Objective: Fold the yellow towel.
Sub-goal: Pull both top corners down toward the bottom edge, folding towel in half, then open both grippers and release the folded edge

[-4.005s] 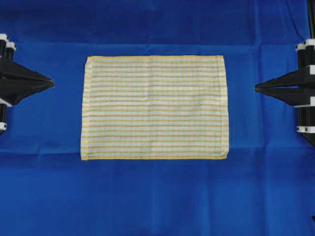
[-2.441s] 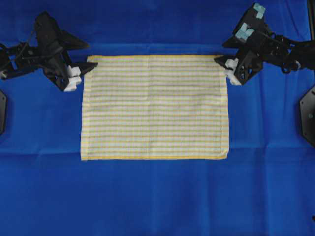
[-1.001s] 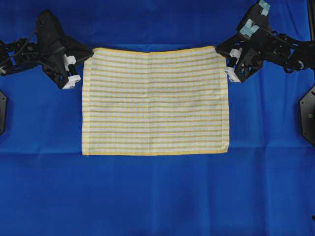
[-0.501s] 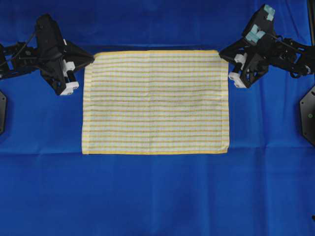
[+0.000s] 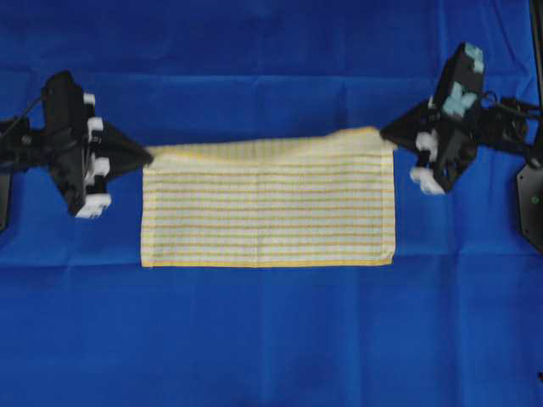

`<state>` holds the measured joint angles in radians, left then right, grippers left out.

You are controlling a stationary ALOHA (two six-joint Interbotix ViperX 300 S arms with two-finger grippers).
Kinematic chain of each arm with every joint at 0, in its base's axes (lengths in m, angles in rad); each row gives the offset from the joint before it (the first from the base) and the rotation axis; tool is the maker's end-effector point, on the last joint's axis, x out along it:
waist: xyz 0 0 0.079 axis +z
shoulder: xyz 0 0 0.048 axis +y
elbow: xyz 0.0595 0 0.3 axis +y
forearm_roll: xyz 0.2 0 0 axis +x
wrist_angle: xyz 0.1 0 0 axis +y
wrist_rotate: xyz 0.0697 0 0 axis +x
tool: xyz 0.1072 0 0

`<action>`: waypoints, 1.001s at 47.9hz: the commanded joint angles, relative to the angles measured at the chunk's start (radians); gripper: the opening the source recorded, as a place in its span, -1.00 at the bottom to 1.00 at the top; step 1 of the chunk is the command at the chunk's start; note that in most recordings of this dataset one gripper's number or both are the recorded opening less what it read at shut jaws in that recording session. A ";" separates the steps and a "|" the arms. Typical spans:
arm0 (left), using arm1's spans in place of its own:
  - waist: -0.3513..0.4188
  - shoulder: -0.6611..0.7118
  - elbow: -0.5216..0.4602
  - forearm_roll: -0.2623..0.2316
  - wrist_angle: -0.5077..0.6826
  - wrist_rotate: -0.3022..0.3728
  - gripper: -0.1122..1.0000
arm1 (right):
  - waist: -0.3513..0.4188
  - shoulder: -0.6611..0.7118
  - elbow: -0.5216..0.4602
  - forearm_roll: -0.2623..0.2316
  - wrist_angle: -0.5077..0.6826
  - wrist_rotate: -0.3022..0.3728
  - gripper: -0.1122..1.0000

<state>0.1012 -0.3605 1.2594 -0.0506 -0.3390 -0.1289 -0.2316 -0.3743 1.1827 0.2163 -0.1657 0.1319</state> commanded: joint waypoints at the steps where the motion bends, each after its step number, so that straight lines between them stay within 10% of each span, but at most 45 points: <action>1: -0.049 -0.037 0.003 -0.002 -0.005 -0.026 -0.70 | 0.052 -0.031 0.006 0.003 0.000 0.025 -0.70; 21: -0.215 -0.052 0.006 -0.002 -0.005 -0.115 -0.70 | 0.256 -0.049 0.015 0.003 -0.006 0.146 -0.70; 48: -0.261 0.035 -0.051 -0.003 0.025 -0.121 -0.72 | 0.293 0.037 -0.029 0.003 0.026 0.155 -0.70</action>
<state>-0.1549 -0.3283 1.2287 -0.0522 -0.3221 -0.2500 0.0491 -0.3451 1.1766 0.2163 -0.1473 0.2869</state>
